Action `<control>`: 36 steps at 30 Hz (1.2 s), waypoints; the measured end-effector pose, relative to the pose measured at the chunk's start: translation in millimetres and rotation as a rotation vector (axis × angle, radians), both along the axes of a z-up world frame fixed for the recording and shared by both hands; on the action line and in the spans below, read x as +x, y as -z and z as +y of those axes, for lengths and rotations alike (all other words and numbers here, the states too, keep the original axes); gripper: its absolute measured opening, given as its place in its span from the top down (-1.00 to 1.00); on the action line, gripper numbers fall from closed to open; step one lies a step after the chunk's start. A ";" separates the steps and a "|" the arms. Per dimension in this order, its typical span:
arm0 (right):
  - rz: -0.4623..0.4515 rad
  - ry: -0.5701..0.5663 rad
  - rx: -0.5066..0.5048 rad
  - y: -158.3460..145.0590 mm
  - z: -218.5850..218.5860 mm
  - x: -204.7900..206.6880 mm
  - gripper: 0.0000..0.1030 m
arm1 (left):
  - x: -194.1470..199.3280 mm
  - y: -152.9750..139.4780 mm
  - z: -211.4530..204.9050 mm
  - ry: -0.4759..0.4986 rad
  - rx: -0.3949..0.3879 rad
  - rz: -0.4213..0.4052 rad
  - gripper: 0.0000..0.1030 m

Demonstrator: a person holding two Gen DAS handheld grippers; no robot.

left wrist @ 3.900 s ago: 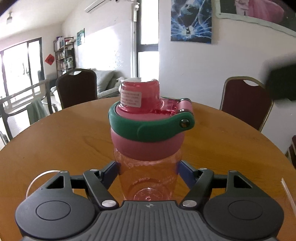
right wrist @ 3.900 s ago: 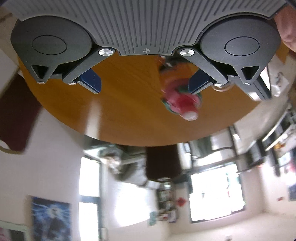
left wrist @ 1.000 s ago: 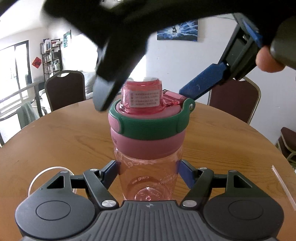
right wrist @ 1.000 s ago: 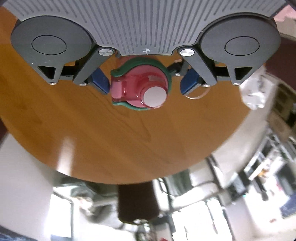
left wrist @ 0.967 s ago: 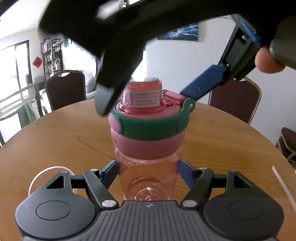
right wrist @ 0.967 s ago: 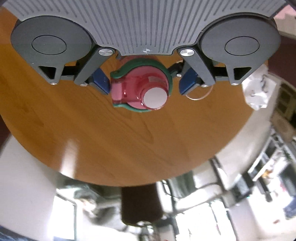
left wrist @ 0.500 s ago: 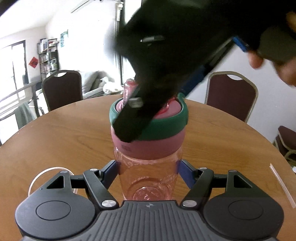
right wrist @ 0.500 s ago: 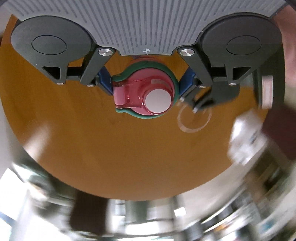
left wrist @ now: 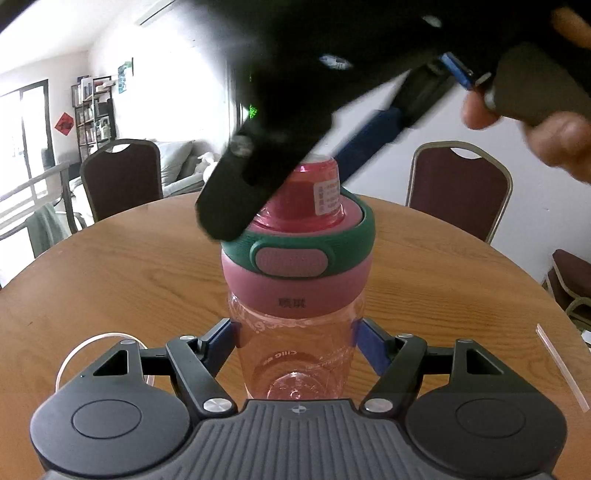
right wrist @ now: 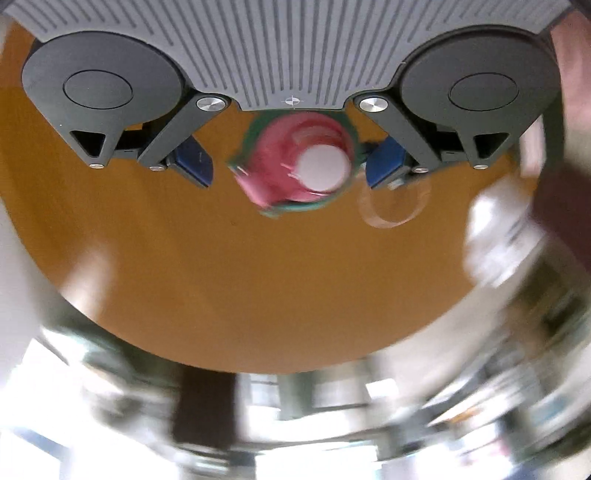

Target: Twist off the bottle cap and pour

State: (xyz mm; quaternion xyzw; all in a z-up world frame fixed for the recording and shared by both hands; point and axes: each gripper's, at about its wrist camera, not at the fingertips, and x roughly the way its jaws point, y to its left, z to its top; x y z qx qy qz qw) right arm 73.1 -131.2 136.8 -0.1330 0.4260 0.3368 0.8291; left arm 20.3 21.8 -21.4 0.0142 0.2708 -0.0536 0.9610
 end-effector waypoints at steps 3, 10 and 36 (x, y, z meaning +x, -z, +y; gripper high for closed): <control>0.065 0.093 0.077 -0.9 -4.1 -15.1 -0.76 | 0.1 -0.2 -0.2 -0.005 0.001 -0.001 -0.37; -0.020 0.058 0.026 -7.3 8.7 -23.3 -0.66 | -12.8 -1.4 -10.8 0.001 0.020 -0.004 -0.37; -0.080 0.021 -0.165 12.3 42.7 -16.7 -0.41 | -20.4 -3.1 -17.0 -0.028 0.031 -0.004 -0.37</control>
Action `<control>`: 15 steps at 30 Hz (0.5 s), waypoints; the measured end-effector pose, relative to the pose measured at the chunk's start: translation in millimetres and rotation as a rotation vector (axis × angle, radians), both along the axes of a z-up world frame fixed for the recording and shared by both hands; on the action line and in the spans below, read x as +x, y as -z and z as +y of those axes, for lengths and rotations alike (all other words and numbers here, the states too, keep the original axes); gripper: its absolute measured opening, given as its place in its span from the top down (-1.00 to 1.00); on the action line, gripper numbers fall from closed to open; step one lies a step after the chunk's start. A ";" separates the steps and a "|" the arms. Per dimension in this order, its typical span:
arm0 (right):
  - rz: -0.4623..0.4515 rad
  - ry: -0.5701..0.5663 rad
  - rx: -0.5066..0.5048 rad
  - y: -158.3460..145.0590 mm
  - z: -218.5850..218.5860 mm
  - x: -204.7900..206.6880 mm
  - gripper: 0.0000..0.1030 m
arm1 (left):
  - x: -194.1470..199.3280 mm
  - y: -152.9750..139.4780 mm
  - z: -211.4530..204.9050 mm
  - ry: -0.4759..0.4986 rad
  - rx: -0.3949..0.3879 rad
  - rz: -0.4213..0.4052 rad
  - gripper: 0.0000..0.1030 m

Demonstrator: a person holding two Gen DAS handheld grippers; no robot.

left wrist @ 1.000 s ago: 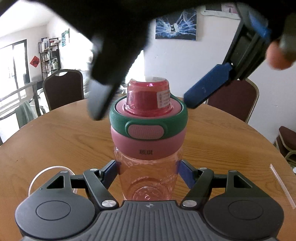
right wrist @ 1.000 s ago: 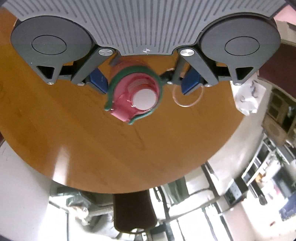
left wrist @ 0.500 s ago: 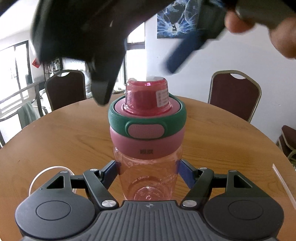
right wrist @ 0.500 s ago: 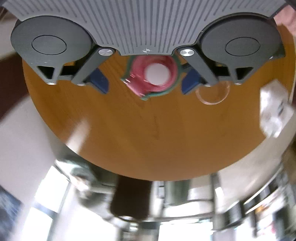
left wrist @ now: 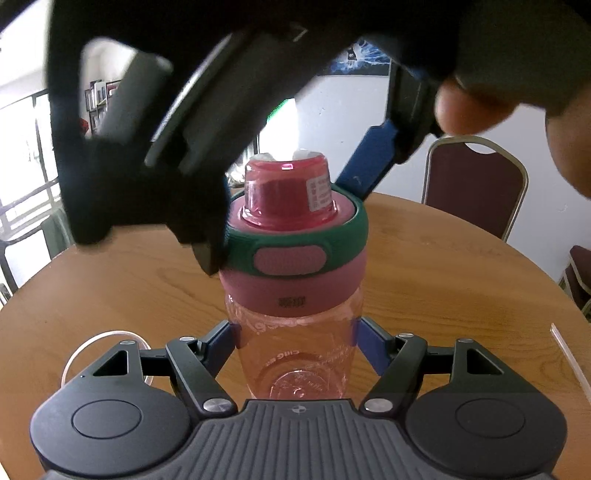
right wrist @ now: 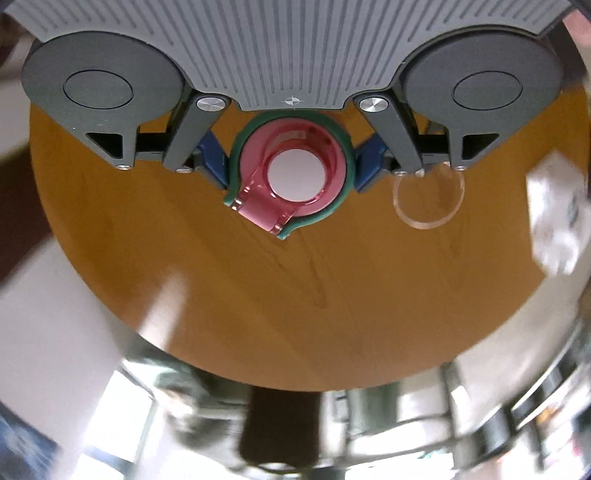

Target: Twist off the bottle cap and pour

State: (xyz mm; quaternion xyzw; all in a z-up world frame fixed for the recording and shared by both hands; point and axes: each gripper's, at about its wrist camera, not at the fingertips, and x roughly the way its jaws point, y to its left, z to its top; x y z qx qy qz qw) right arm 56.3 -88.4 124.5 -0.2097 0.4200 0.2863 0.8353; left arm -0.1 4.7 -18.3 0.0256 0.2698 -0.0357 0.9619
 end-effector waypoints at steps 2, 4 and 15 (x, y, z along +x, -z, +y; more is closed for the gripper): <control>0.031 -0.115 -0.009 -1.8 -3.2 7.9 -0.41 | -1.8 -0.2 2.7 0.017 -0.006 -0.001 -0.37; 0.052 -0.304 -0.028 -3.6 -7.4 15.5 -0.41 | -2.4 -0.6 5.8 0.033 -0.012 0.000 -0.37; 0.082 -0.731 -0.017 -11.7 -20.5 25.4 -0.81 | -4.7 -2.1 12.3 0.055 -0.023 0.009 -0.37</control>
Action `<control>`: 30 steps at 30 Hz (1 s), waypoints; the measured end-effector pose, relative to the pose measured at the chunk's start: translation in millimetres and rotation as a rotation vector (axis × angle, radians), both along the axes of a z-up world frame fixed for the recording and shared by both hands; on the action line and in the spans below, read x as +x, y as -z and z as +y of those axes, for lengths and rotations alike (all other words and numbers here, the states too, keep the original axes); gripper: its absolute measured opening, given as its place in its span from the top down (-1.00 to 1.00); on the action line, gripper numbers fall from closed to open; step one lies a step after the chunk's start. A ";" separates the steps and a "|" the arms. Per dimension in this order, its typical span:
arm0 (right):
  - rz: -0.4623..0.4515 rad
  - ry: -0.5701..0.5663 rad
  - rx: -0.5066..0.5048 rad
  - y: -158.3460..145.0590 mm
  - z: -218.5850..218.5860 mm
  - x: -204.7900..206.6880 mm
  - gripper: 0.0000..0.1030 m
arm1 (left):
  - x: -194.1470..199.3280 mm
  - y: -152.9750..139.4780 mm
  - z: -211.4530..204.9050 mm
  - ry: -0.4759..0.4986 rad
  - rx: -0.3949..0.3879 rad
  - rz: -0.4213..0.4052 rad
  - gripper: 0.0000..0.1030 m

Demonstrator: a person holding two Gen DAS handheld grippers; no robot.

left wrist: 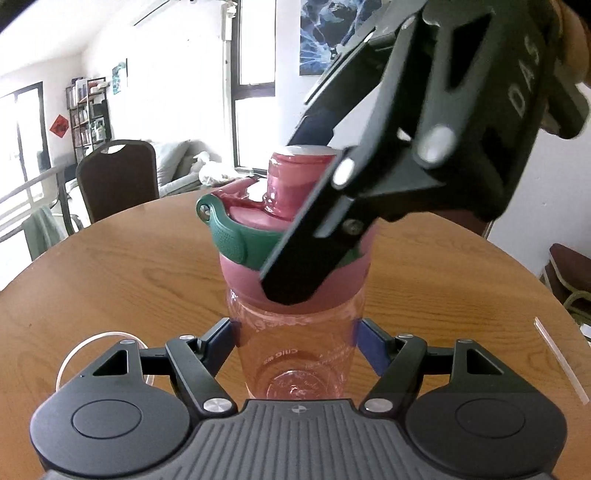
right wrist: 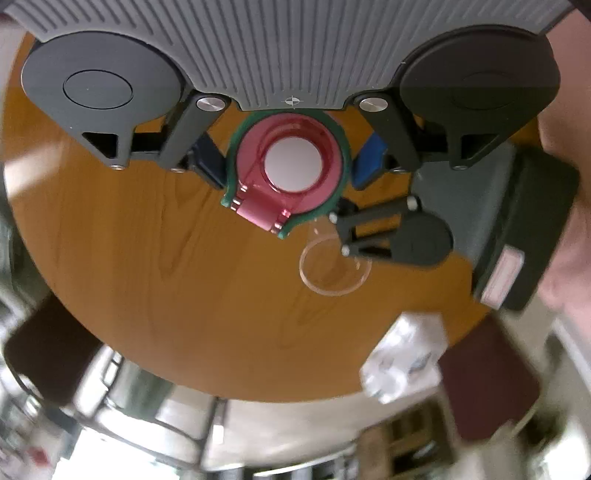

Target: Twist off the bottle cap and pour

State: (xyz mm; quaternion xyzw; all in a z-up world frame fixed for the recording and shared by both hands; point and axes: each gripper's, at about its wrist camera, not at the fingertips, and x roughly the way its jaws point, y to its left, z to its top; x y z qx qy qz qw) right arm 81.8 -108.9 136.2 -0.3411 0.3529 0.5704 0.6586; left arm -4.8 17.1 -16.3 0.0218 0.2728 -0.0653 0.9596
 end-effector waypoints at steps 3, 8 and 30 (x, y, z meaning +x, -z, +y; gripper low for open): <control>-0.017 0.224 0.097 -4.8 -13.3 -7.4 -0.82 | -0.8 0.5 -2.0 -0.009 0.001 0.001 -0.37; 0.104 0.696 0.201 4.5 -31.8 -21.5 -0.83 | -0.2 -2.1 -5.0 -0.025 0.001 0.003 -0.37; 0.044 0.029 -0.019 5.2 -15.6 -0.5 -0.39 | 4.4 -0.9 0.6 0.002 -0.005 0.008 -0.37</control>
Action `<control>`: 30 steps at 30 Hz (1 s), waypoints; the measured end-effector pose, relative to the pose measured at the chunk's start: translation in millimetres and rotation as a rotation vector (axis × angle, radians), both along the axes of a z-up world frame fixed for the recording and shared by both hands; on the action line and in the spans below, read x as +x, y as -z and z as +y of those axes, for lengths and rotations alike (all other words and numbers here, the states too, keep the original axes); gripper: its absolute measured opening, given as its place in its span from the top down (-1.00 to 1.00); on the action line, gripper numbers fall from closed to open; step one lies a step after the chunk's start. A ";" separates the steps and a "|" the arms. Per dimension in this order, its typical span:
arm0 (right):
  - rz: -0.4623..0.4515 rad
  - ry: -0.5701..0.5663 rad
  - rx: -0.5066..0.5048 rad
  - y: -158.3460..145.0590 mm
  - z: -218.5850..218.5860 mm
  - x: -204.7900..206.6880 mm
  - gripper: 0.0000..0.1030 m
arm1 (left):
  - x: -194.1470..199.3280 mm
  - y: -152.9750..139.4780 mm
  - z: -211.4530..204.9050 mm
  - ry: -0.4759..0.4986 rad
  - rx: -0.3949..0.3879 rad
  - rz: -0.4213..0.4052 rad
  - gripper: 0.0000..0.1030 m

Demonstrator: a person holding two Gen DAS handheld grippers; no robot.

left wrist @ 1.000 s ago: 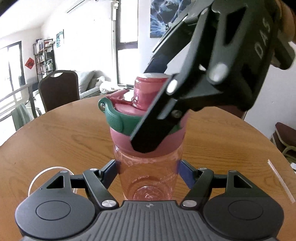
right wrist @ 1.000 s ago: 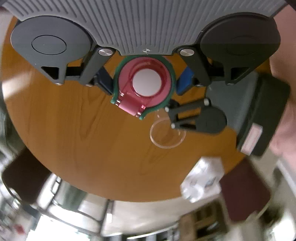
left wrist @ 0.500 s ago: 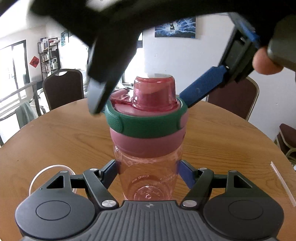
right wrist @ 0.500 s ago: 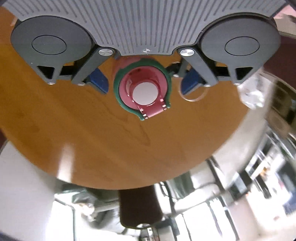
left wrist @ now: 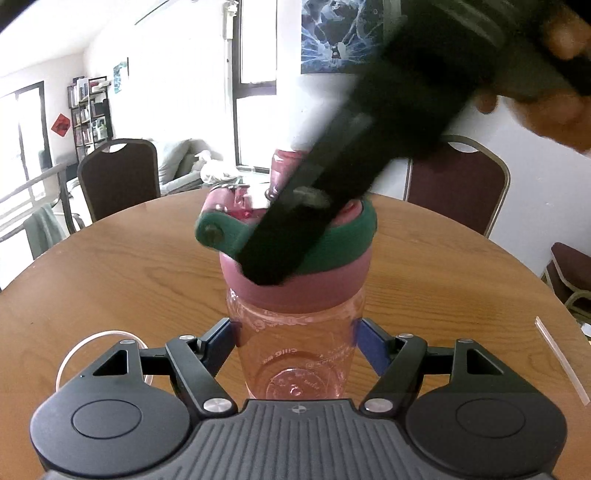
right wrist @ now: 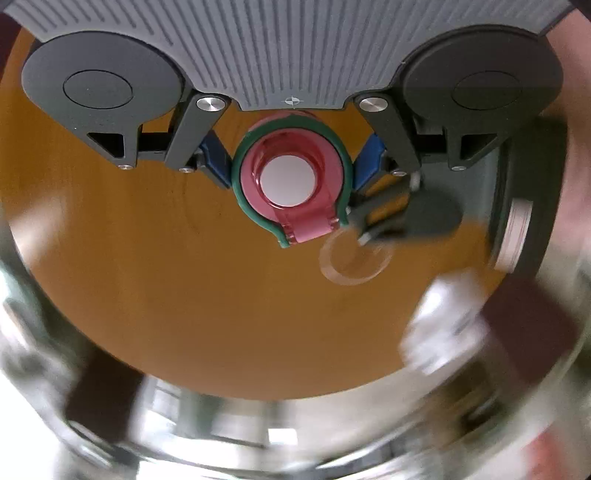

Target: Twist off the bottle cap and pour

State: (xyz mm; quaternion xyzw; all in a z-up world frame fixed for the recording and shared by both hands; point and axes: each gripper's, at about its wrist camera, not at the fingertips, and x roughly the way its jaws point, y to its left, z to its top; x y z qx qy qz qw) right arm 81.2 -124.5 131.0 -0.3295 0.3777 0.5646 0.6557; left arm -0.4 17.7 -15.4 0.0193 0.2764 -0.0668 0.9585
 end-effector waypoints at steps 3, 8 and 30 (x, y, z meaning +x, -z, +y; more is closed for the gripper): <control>0.010 -0.094 -0.029 -1.8 10.7 11.4 -0.40 | 0.8 -0.1 1.1 0.000 -0.006 0.003 -0.37; 0.040 0.019 0.030 -8.3 3.7 0.5 -0.76 | 0.6 -0.8 1.1 -0.006 -0.014 0.006 -0.37; 0.044 0.800 0.157 5.3 4.5 -42.9 -0.51 | -0.9 0.7 0.9 -0.039 -0.036 0.010 -0.38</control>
